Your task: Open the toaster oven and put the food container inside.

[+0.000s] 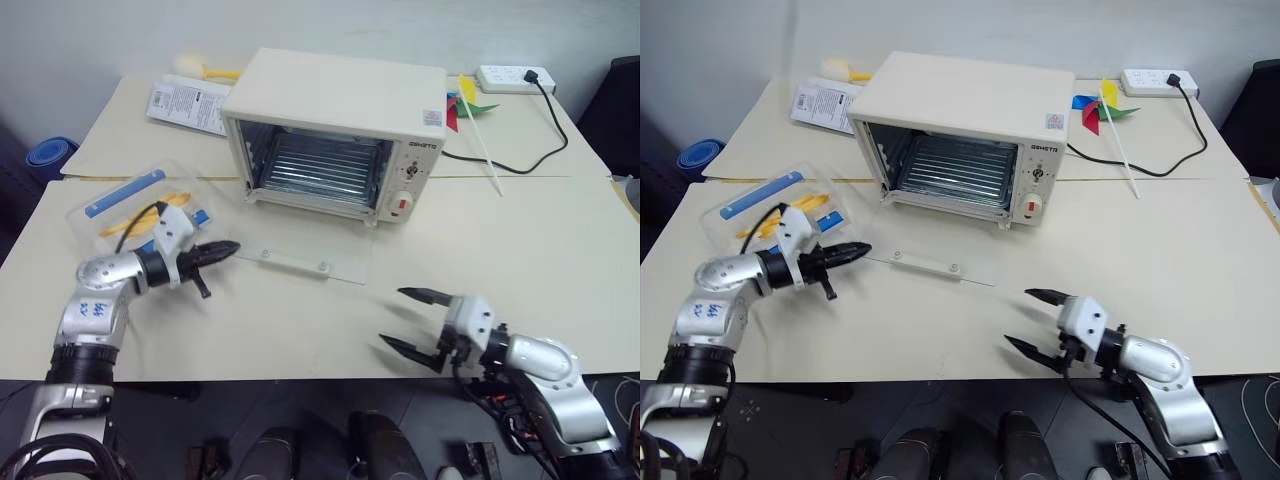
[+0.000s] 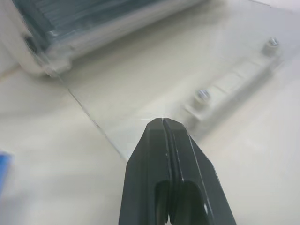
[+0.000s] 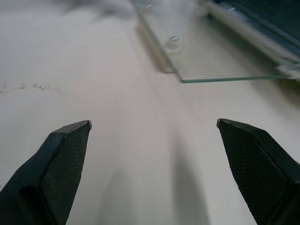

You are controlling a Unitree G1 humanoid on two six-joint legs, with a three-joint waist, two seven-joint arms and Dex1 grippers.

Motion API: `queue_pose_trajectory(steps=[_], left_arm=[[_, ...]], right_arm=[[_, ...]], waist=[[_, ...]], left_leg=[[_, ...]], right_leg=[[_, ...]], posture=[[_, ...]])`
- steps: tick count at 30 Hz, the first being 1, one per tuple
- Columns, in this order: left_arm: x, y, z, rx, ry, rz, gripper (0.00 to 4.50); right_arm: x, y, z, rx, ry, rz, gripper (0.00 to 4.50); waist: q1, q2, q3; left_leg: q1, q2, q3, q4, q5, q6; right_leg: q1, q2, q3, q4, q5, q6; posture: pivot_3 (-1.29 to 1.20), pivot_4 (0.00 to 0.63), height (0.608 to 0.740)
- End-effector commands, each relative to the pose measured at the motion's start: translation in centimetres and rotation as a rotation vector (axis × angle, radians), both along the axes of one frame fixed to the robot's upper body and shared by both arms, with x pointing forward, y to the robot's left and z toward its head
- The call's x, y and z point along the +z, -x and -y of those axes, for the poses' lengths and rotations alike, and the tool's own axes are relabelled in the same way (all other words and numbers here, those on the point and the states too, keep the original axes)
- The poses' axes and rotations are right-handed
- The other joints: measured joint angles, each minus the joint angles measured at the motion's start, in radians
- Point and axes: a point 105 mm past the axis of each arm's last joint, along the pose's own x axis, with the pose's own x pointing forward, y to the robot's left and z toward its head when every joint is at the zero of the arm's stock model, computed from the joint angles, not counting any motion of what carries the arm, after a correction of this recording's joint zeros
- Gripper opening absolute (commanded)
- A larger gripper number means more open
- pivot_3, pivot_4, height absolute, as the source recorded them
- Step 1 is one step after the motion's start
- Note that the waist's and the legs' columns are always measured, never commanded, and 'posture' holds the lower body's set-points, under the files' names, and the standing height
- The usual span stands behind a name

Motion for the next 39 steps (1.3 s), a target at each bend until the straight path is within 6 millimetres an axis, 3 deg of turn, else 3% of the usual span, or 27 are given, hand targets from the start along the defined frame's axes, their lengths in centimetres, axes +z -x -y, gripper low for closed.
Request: queue_pose_trajectory(steps=[1,3,6,11,15,17,19,23,26,28,33,38,39], left_arm=[[0.7,1.0,-0.4,0.067,0.053,0.045,0.02],[1.1,1.7,-0.9,0.13,0.116,0.102,0.19],[1.8,3.8,-2.5,0.239,0.251,0.13,0.92],[1.8,9.0,-9.6,0.618,0.421,0.129,2.44],[0.1,13.8,-15.6,0.953,0.486,0.067,3.74],[-0.2,15.4,-17.5,1.05,0.533,0.048,4.32],[0.4,15.8,-18.7,1.117,0.555,0.061,4.47],[2.0,13.2,-19.3,1.137,0.673,-0.03,4.47],[4.0,9.9,-18.0,1.037,0.651,-0.129,4.47],[5.0,8.2,-18.1,1.046,0.616,-0.169,4.47],[5.2,4.5,-18.6,1.125,0.449,-0.314,4.47],[4.4,2.7,-18.8,1.163,0.404,-0.403,4.47],[4.1,2.4,-18.8,1.165,0.407,-0.423,4.3]], right_arm=[[3.9,-0.6,0.3,-0.038,-0.12,0.136,4.5],[5.1,-0.9,0.0,-0.022,-0.196,0.132,4.5],[6.5,-1.1,-0.7,0.007,-0.243,0.193,4.5],[7.0,-1.1,-2.8,0.077,-0.235,0.265,4.5],[6.7,-0.6,-4.8,0.188,-0.198,0.292,4.5],[6.7,-0.5,-5.2,0.222,-0.201,0.298,4.5],[6.4,-0.4,-5.4,0.257,-0.197,0.275,4.5],[5.6,-0.6,-5.4,0.278,-0.166,0.262,4.5],[5.3,-0.6,-5.5,0.289,-0.157,0.25,4.5],[5.0,-0.6,-5.6,0.301,-0.145,0.23,4.5],[4.6,-0.6,-5.6,0.326,-0.122,0.204,4.5],[4.9,-0.7,-5.8,0.319,-0.129,0.21,4.5],[4.9,-0.8,-5.8,0.315,-0.132,0.212,4.5]], waist=[[0.0,0.0,0.0],[0.001,0.0,0.0],[0.003,0.0,0.0],[0.002,0.0,0.0],[0.004,-0.001,0.0],[0.009,-0.001,-0.001],[0.025,-0.002,-0.001],[0.04,-0.003,-0.002],[0.038,-0.004,-0.002],[0.031,-0.004,-0.002],[0.01,-0.003,-0.002],[-0.005,-0.003,-0.002],[-0.005,-0.003,-0.002]], left_leg=[[0.001,0.0,0.0,0.0,0.0,0.0],[0.002,0.0,0.001,-0.001,0.0,0.0],[0.001,0.001,0.001,-0.001,0.0,-0.001],[0.001,0.001,0.001,-0.001,0.0,0.0],[0.002,0.001,0.001,-0.001,0.0,0.0],[0.002,0.001,0.001,-0.001,0.0,0.0],[0.003,0.001,-0.001,0.0,0.0,0.0],[0.015,0.001,-0.005,-0.002,-0.002,0.003],[0.015,0.0,-0.007,-0.002,-0.003,0.003],[0.015,-0.001,-0.007,-0.002,-0.003,0.003],[0.014,0.0,-0.004,-0.005,-0.003,0.002],[0.014,0.0,-0.002,-0.005,-0.003,0.002],[0.014,0.0,-0.002,-0.005,-0.003,0.002]], right_leg=[[0.0,0.0,0.0,0.001,0.0,0.0],[0.0,0.0,0.001,0.001,0.0,0.0],[0.0,0.001,0.0,0.001,0.0,0.0],[0.0,0.001,0.001,0.0,0.0,0.0],[0.001,0.001,0.001,-0.001,0.0,0.0],[0.002,0.001,0.001,-0.001,0.0,0.0],[0.005,0.0,-0.001,-0.003,0.0,0.0],[0.021,0.0,-0.004,-0.01,0.0,0.0],[0.021,0.0,-0.004,-0.008,0.0,0.0],[0.02,0.0,-0.004,-0.007,0.0,0.0],[0.016,0.001,-0.002,-0.006,0.0,0.0],[0.015,0.001,-0.001,-0.005,0.0,0.0],[0.015,0.001,-0.001,-0.005,0.0,0.0]], posture=[[0.0,0.15,0.74],[0.0,0.15,0.74],[0.0,0.15,0.74],[0.0,0.15,0.74],[0.0,0.15,0.74],[0.0,0.15,0.74],[0.0,0.15,0.74],[0.0,0.15,0.74],[0.0,0.15,0.74],[0.0,0.15,0.74],[0.0,0.15,0.74],[0.0,0.15,0.74],[0.0,0.15,0.74]])
